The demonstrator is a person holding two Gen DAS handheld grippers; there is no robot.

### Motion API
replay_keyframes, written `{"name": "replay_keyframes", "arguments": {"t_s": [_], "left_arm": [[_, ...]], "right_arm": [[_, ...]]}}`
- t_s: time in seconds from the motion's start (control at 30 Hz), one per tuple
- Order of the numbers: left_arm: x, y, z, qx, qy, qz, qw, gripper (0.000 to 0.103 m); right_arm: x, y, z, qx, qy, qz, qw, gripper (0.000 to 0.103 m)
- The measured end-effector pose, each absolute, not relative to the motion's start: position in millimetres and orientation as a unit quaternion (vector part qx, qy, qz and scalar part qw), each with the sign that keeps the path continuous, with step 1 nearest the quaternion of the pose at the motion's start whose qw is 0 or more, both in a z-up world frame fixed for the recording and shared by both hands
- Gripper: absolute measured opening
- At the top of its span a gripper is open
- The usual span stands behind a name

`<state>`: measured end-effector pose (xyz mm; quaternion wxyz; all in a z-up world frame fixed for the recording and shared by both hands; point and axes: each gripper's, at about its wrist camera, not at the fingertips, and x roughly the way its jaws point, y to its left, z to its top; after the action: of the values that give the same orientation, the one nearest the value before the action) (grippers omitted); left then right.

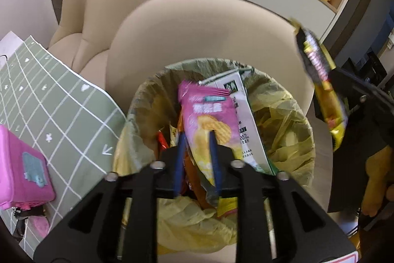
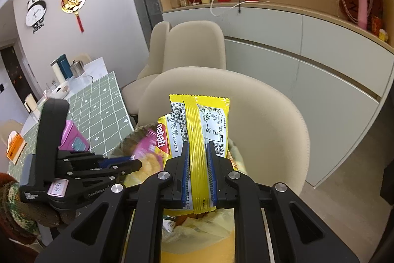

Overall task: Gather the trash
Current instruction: 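Open the left gripper over the bin while the right gripper releases the wafer packet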

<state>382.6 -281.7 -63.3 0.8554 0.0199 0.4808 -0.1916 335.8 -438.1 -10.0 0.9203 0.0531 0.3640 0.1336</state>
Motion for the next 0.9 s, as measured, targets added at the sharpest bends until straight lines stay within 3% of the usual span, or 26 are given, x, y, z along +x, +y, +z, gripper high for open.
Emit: {"name": "replay_keyframes", "arguments": {"t_s": [0.07,0.37,0.7,0.9], "left_arm": [[379,-278,-55,0.017,0.473,-0.188,0.861,0.037],[355,-231,-16,-0.033,0.431,-0.169,0.886,0.046],[323,-149,-2,-0.110,0.414,-0.102,0.898,0.047],[308,-123,-10,-0.129,0.419,-0.073,0.896,0.047]], "right_arm": [[338,-433,-10,0.050,0.364,0.139,0.919,0.015],[359,-402,-34,0.023,0.388,0.151,0.909,0.015],[378,-371,-108,0.001,0.485,0.146,0.862,0.015],[374,-373,-107,0.005,0.480,0.148,0.865,0.017]]}}
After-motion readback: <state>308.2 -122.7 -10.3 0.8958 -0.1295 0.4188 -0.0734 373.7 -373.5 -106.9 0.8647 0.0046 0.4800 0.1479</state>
